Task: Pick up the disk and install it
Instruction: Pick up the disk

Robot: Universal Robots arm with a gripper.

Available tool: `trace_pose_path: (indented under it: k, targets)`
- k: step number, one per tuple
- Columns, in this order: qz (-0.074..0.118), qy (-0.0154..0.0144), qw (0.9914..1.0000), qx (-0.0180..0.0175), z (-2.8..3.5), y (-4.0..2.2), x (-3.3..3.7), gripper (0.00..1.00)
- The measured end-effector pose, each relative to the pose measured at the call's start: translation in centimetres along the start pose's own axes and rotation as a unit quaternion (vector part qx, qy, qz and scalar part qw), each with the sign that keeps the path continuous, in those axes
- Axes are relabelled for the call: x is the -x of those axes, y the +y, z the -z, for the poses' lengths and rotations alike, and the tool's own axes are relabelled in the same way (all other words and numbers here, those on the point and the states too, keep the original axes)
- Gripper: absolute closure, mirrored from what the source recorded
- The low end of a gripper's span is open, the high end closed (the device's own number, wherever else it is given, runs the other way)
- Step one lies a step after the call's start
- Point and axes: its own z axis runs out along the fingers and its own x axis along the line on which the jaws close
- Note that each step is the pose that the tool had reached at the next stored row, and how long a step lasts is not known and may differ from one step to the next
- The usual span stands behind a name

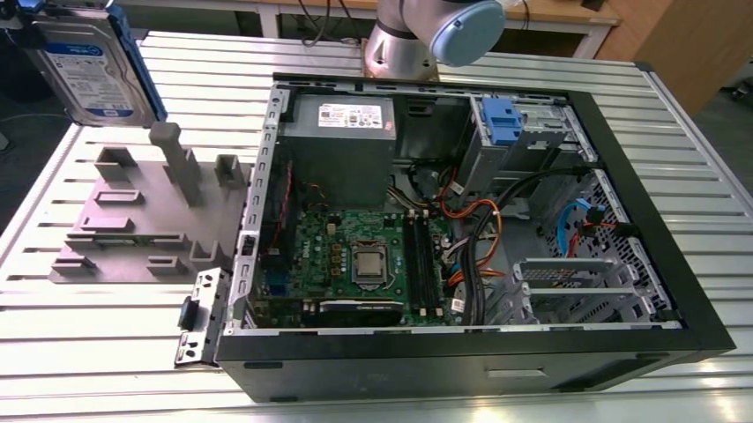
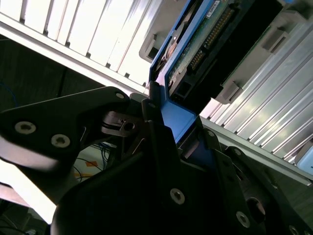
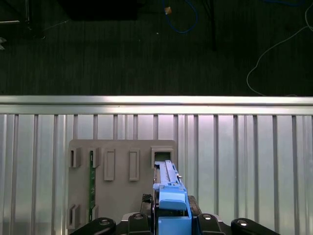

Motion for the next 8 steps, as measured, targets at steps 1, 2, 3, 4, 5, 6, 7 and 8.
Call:
trace_pose_path:
  k: [1, 2, 3, 4, 5, 6, 7, 8]
  targets:
    - [0.000, 0.0000, 1.00000, 0.0000, 0.01, 0.00, 0.00, 0.64]
    - [0.000, 0.0000, 1.00000, 0.0000, 0.02, 0.00, 0.00, 0.64]
    - [0.000, 0.0000, 1.00000, 0.0000, 0.03, 0.00, 0.00, 0.64]
    - [0.000, 0.0000, 1.00000, 0.0000, 0.03, 0.00, 0.00, 0.64]
    - [0.000, 0.0000, 1.00000, 0.0000, 0.04, 0.00, 0.00, 0.64]
    - [0.000, 0.0000, 1.00000, 0.0001, 0.06, 0.00, 0.00, 0.64]
    - [0.000, 0.0000, 1.00000, 0.0001, 0.08, 0.00, 0.00, 0.64]
    - [0.000, 0.0000, 1.00000, 0.0000, 0.09, 0.00, 0.00, 0.64]
